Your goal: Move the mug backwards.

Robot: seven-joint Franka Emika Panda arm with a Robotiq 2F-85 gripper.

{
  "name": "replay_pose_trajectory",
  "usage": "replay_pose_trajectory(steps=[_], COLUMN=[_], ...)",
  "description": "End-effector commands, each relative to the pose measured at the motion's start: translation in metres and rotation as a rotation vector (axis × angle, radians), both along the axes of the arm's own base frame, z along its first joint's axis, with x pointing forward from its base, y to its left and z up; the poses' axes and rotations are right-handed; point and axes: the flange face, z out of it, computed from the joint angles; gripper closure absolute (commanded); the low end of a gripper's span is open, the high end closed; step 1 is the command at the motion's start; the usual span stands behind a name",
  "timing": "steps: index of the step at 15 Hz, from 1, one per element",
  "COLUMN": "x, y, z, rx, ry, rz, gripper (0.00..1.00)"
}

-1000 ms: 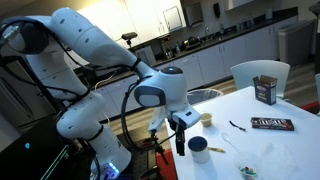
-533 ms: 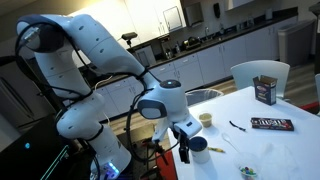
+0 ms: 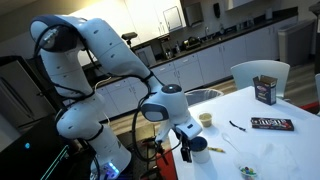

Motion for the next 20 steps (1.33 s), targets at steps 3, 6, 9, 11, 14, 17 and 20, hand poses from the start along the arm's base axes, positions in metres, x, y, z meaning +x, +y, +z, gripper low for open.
replay_pose_trajectory(steps=[3,6,9,11,14,17,20], x=[0.011,0.015,0.017,0.019,0.021,0.023,0.022], y=[0.001,-0.001,-0.002,-0.003,-0.001,0.000,0.003], z=[-0.016,-0.024,-0.030,-0.033,-0.035,-0.035,-0.019], rx=[-0.046,-0.058,-0.063,-0.066,-0.067,-0.067,-0.058], ry=[-0.053,-0.055,-0.047,-0.041,-0.037,-0.037,-0.035], rz=[-0.067,-0.100,-0.122,-0.125,-0.130,-0.129,-0.146], gripper=[0.00,0.32,0.58,0.71,0.95,1.00,0.99])
